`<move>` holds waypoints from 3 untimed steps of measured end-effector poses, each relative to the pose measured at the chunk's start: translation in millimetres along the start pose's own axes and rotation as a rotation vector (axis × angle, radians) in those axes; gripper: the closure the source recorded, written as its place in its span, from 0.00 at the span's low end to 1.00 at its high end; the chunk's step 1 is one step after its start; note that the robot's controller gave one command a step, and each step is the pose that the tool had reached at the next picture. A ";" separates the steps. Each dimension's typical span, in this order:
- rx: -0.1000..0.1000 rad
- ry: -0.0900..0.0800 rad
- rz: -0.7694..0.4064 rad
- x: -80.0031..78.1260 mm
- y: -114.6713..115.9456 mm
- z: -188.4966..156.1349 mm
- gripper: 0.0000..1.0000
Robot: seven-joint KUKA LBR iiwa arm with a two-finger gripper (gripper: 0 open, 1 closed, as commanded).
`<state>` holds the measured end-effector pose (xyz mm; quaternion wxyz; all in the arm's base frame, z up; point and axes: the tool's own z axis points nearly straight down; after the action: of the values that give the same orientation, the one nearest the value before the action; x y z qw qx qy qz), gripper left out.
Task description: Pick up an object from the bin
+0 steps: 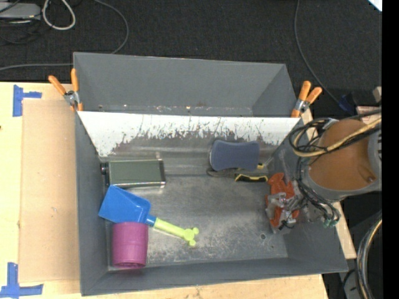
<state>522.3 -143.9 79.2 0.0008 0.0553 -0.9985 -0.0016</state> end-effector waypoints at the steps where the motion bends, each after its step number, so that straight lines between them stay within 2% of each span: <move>1: -0.002 0.007 0.030 -6.0 3.4 -13.5 1.00; 2: -0.001 -0.004 0.064 -4.6 5.0 -27.3 1.00; 3: -0.003 0.000 -0.347 17.4 6.7 -98.3 1.00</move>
Offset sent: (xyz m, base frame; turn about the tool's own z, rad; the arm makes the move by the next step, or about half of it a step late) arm -0.0242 -0.0010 -0.0092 0.1511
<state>504.5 -139.5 177.5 0.0005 0.2270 -0.9739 -0.0034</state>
